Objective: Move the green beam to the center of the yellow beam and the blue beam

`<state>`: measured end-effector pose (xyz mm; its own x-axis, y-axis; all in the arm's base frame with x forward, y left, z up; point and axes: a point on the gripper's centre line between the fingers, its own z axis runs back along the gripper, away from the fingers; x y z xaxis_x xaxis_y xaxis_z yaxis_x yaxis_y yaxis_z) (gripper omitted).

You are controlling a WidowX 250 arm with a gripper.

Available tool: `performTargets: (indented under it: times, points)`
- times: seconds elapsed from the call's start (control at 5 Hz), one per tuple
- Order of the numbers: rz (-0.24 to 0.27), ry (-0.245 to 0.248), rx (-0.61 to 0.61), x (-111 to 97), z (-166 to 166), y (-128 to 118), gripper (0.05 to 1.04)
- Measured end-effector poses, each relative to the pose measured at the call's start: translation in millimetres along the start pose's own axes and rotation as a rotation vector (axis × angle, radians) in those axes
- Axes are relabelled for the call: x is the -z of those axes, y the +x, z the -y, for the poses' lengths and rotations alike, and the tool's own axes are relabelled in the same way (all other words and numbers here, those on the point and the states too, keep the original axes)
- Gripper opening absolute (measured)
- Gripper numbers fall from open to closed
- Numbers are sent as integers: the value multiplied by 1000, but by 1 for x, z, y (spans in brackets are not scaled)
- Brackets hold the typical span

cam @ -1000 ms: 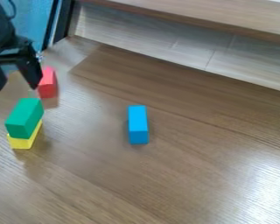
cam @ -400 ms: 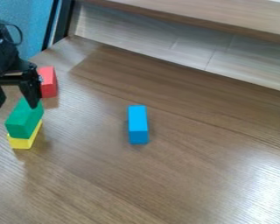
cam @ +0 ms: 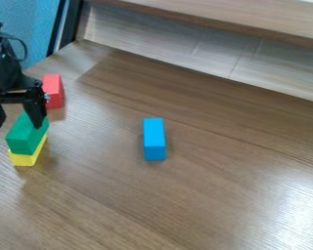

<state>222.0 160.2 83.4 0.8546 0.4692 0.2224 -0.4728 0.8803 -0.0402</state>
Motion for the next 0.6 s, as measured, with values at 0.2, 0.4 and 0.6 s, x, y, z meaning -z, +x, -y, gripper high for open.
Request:
performTargets:
  times: [0.2, 0.4, 0.6]
  points:
    - [-18, 10, -15, 8, -1, -1, 1000]
    - [-35, 23, -20, 16, -2, -1, 1000]
    - [-36, 28, -30, 19, -2, -4, 952]
